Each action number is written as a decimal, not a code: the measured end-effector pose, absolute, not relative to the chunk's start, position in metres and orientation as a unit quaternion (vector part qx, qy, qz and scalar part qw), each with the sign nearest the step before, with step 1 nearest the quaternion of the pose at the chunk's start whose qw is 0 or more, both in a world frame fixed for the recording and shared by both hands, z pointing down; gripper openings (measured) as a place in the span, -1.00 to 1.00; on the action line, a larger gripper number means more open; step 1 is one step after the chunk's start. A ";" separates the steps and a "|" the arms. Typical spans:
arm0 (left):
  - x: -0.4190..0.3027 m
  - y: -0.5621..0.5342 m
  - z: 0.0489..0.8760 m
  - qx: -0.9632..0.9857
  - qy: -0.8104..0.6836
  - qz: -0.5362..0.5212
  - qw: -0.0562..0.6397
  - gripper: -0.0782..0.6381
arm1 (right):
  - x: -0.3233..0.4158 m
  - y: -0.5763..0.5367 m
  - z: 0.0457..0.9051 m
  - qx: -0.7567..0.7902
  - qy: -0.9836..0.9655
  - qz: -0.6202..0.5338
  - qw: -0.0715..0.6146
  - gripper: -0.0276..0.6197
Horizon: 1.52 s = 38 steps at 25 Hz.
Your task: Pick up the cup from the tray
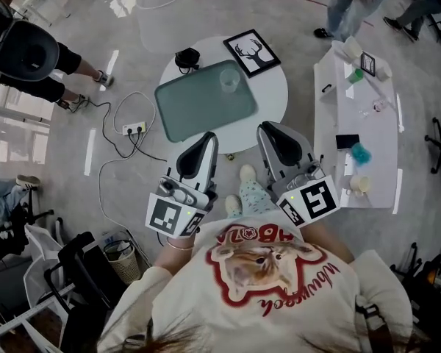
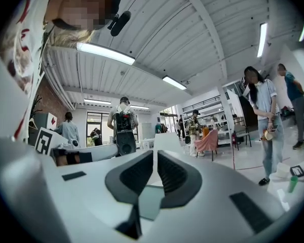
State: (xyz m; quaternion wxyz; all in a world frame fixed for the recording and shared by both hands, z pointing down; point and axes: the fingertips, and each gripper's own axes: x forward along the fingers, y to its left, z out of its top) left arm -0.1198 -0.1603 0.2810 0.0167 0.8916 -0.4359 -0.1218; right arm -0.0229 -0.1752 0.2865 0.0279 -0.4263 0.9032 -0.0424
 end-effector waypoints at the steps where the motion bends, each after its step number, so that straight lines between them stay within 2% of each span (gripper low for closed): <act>1: -0.119 -0.169 0.281 0.890 -0.438 -0.123 0.016 -0.74 | -0.021 -0.183 0.288 -0.426 0.903 -0.045 0.027 -0.78; 11: -0.102 -0.248 0.281 0.881 -0.459 -0.116 0.009 -0.74 | -0.007 -0.265 0.288 -0.401 0.915 -0.036 0.026 -0.78; 21: -0.096 -0.282 0.296 0.878 -0.465 -0.109 0.021 -0.74 | -0.012 -0.304 0.309 -0.379 0.924 -0.048 0.018 -0.78; 33: -0.120 -0.297 0.337 0.878 -0.468 -0.092 0.047 -0.74 | -0.042 -0.313 0.371 -0.371 0.928 -0.021 -0.006 -0.77; 38: -0.128 -0.297 0.353 0.876 -0.471 -0.085 0.055 -0.74 | -0.045 -0.316 0.414 -0.372 0.926 -0.043 -0.041 -0.77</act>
